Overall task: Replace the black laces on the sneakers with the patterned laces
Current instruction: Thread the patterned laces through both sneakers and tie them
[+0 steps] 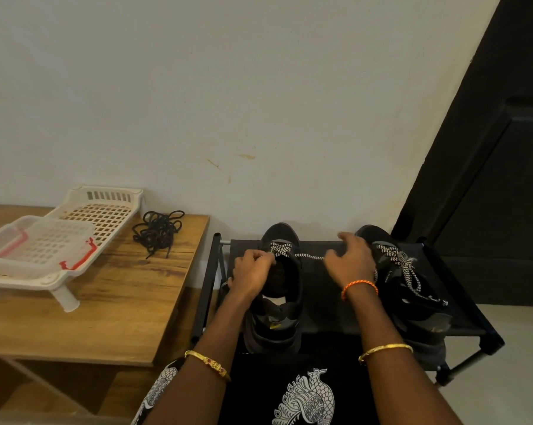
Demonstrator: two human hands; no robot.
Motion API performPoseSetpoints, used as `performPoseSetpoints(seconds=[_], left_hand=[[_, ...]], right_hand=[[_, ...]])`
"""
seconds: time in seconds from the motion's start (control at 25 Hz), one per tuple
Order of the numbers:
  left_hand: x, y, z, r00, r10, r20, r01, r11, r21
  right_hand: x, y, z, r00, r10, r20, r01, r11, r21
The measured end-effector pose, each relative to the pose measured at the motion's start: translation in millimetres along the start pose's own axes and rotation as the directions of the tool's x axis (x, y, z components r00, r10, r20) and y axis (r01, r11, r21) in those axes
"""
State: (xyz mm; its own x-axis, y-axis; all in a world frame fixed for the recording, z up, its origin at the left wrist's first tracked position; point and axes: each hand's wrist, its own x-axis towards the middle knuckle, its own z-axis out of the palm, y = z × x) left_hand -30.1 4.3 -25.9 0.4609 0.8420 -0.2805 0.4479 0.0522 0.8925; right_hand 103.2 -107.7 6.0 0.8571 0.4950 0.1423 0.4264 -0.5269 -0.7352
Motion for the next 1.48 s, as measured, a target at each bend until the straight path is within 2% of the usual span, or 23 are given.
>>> performPoseSetpoints(seconds=[0.08, 0.16, 0.24, 0.36, 0.48, 0.56, 0.64, 0.68, 0.72, 0.8, 0.88, 1.08, 1.16, 1.24, 1.36, 1.44, 1.48], left_hand=[[8, -4, -2, 0.999, -0.037, -0.03, 0.034, 0.997, -0.07], [5, 0, -7, 0.999, -0.019, -0.037, 0.014, 0.989, -0.146], [4, 0, -9, 0.997, 0.007, -0.077, -0.019, 0.987, -0.16], [7, -1, -5, 0.98, 0.006, -0.197, -0.018, 0.998, -0.056], [5, -1, -5, 0.976, 0.011, -0.219, -0.012, 1.0, -0.004], [1, 0, -9, 0.97, 0.052, -0.237, -0.029, 0.994, 0.103], [-7, 5, -14, 0.95, 0.182, -0.252, -0.138, 0.974, 0.181], [-14, 10, -16, 0.939, 0.259, -0.227, -0.228, 0.961, 0.154], [-21, 16, -16, 0.93, 0.321, -0.177, -0.316, 0.947, 0.055], [-40, 31, -14, 0.92, 0.393, -0.004, -0.385, 0.899, -0.211], [-55, 43, -10, 0.9, 0.403, 0.169, -0.329, 0.879, -0.345], [-56, 45, -11, 0.849, 0.326, 0.416, -0.217, 0.933, -0.288], [-49, 41, -18, 0.863, 0.309, 0.4, -0.239, 0.947, -0.216], [-40, 37, -29, 0.905, 0.295, 0.306, -0.249, 0.952, -0.179], [-30, 29, -44, 0.965, 0.248, 0.082, -0.243, 0.967, -0.072], [-26, 26, -48, 0.972, 0.218, -0.085, -0.222, 0.974, -0.044], [-24, 26, -47, 0.974, 0.203, -0.105, -0.208, 0.977, -0.039]], right_hand=[[-4, -10, 17, 0.975, -0.082, 0.207, 0.088, 0.996, -0.02], [-7, -13, 30, 0.937, -0.085, 0.338, 0.088, 0.996, 0.008], [-6, -11, 34, 0.945, -0.051, 0.324, 0.045, 0.999, 0.026], [-3, -9, 31, 0.971, 0.016, 0.238, -0.01, 1.0, -0.026], [-5, -8, 31, 0.971, 0.035, 0.237, -0.032, 0.999, -0.018], [-6, -12, 25, 0.956, 0.064, 0.285, -0.109, 0.984, 0.142], [-10, -21, 3, 0.915, 0.078, 0.396, -0.269, 0.849, 0.454], [-13, -25, -10, 0.879, 0.047, 0.475, -0.352, 0.737, 0.577], [-16, -31, -23, 0.842, -0.006, 0.539, -0.406, 0.65, 0.643], [-21, -37, -36, 0.808, -0.123, 0.576, -0.413, 0.579, 0.703], [-24, -41, -36, 0.832, -0.173, 0.526, -0.365, 0.544, 0.756], [-15, -36, -19, 0.935, -0.07, 0.347, -0.297, 0.378, 0.877], [-8, -30, -13, 0.964, 0.019, 0.265, -0.25, 0.409, 0.877], [0, -21, -8, 0.973, 0.1, 0.208, -0.23, 0.51, 0.829], [7, -9, -2, 0.973, 0.168, 0.155, -0.228, 0.653, 0.723], [8, -6, 1, 0.971, 0.192, 0.141, -0.237, 0.709, 0.664], [8, -4, 2, 0.968, 0.207, 0.141, -0.249, 0.729, 0.637]])
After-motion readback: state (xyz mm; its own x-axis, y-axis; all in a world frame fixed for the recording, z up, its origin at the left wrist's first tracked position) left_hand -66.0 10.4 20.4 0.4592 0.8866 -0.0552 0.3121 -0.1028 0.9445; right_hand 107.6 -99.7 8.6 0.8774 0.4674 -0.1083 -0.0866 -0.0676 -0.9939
